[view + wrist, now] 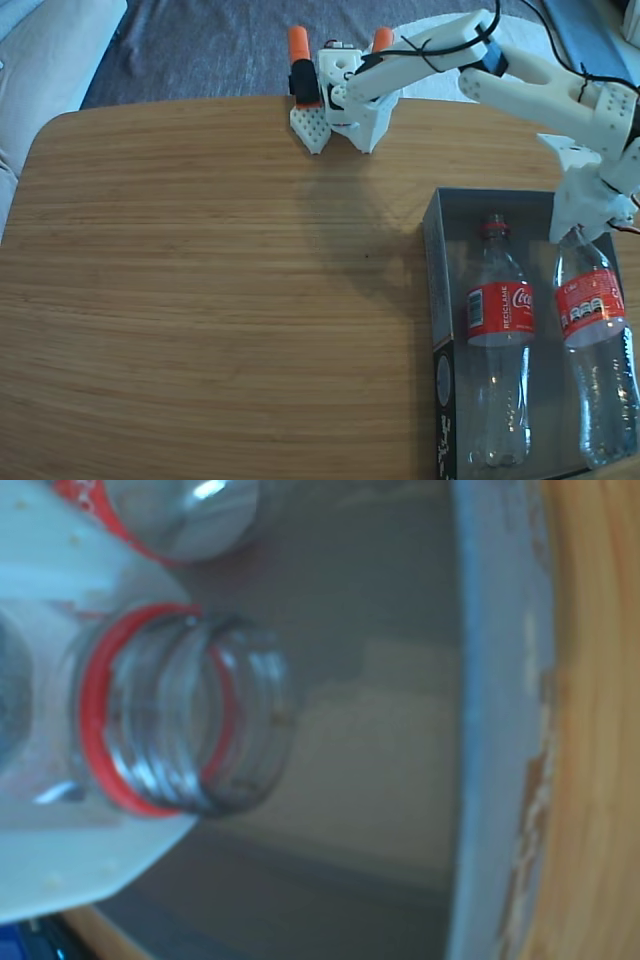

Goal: Grasp the bottles and put them in the box.

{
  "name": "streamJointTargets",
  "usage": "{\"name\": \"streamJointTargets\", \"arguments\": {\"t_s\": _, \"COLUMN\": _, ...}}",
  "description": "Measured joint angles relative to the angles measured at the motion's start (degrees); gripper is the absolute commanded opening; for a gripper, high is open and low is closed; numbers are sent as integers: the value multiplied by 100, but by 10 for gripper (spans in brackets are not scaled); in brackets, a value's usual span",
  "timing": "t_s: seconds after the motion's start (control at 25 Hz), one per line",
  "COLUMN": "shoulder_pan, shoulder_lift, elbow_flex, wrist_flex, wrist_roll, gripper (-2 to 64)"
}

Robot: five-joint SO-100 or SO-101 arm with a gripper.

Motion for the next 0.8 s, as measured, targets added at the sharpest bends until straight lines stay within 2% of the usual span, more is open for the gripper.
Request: {"name": "streamJointTargets", "arguments": {"t_s": 0.8, "shoulder_pan": -35, "shoulder_lift": -9, "elbow_flex": 229, "wrist_flex": 0, "wrist_roll": -123, "gripper": -2}}
